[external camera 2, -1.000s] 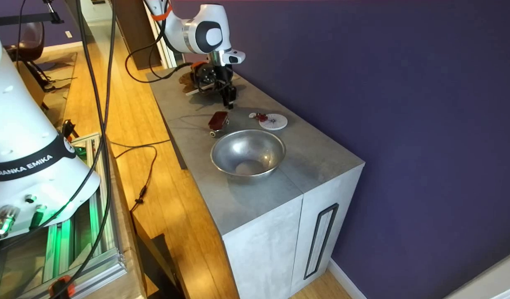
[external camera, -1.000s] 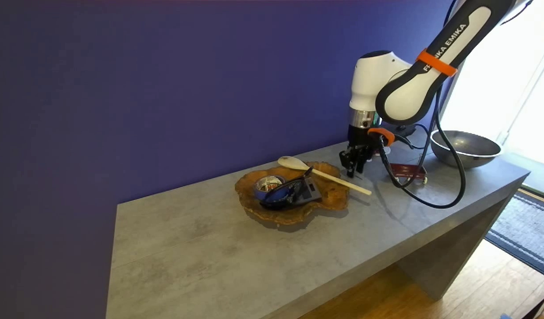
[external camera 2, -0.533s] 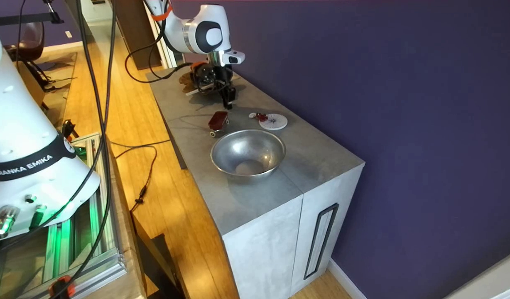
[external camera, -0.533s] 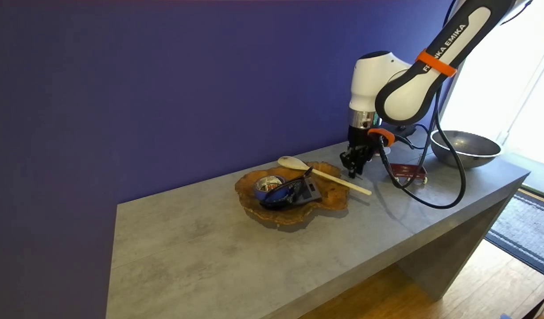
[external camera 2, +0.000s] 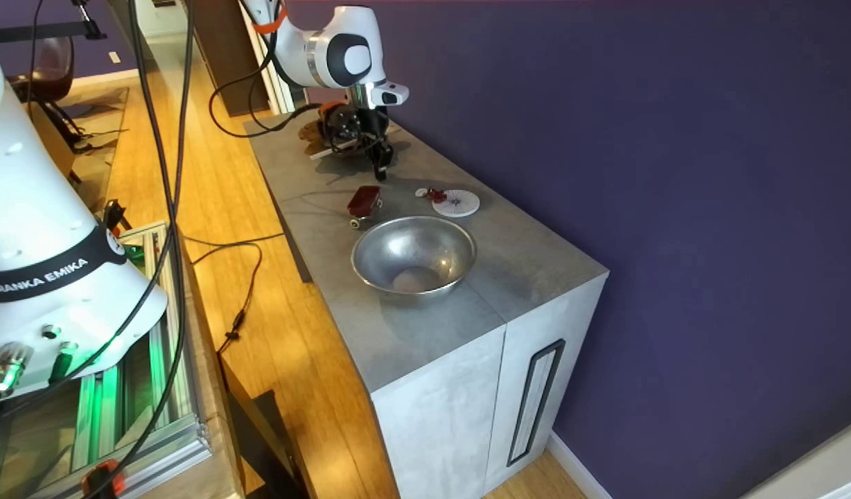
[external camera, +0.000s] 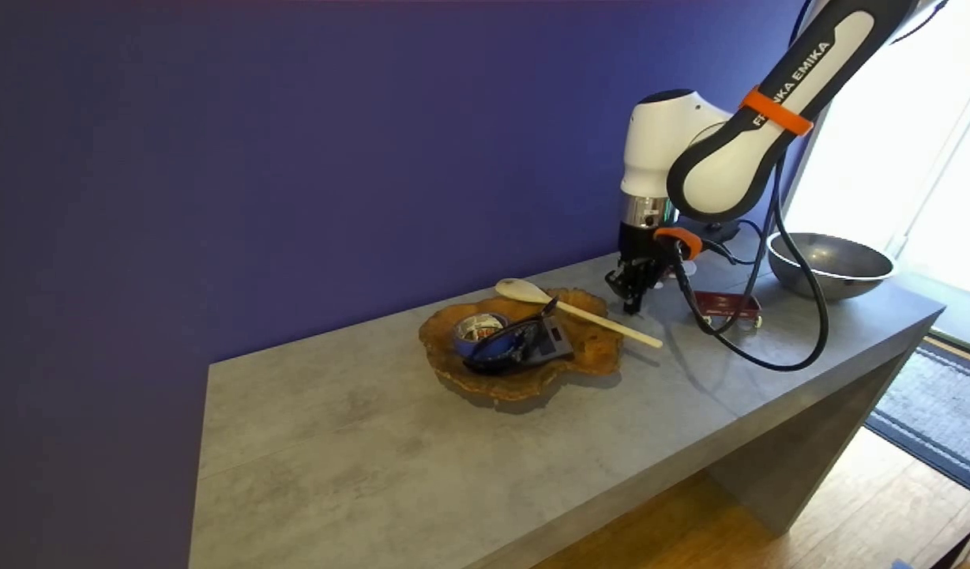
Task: Move the toy cart, then put a pin in it
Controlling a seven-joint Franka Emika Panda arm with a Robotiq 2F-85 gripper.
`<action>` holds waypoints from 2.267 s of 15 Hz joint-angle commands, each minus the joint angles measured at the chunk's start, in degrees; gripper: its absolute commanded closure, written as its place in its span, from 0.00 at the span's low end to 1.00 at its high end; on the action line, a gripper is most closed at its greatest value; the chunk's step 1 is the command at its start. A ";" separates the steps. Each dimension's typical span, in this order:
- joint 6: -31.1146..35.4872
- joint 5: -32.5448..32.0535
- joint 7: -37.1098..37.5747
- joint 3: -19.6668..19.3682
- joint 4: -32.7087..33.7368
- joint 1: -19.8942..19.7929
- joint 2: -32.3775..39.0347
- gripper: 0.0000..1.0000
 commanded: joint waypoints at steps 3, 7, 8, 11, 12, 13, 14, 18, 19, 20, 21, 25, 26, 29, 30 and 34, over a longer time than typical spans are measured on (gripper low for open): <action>-1.89 -3.65 2.53 -2.41 -3.54 2.40 -5.64 0.98; -4.07 -9.28 2.91 -4.21 -8.14 2.66 -11.16 0.98; -4.40 -10.66 1.75 -4.00 -9.67 1.79 -12.59 0.98; -5.01 -14.93 -0.76 -3.57 -13.99 -0.40 -16.15 0.98; -5.01 -15.89 -2.14 -3.15 -15.36 -1.44 -17.08 0.98; -4.65 -16.69 -4.04 -2.59 -17.08 -2.53 -18.07 0.98; -4.64 -17.38 -5.84 -2.20 -18.19 -3.57 -18.80 0.98; -2.76 -18.42 -13.72 0.00 -22.73 -7.87 -21.39 0.98; -2.26 -17.96 -16.11 0.82 -23.31 -9.06 -21.62 0.98; -1.55 -17.54 -18.19 1.60 -23.94 -10.01 -21.86 0.98; -0.52 -16.84 -20.50 2.57 -24.41 -11.02 -21.92 0.98; 0.66 -14.98 -27.05 5.65 -24.91 -13.73 -20.98 0.98; 0.57 -14.78 -28.25 6.20 -24.87 -14.16 -20.81 0.98; 0.69 -14.84 -30.27 7.06 -25.01 -14.92 -20.54 0.98; 0.76 -15.03 -30.69 7.15 -24.96 -15.01 -20.39 0.98; 1.63 -15.50 -31.50 7.02 -24.29 -15.11 -19.30 0.98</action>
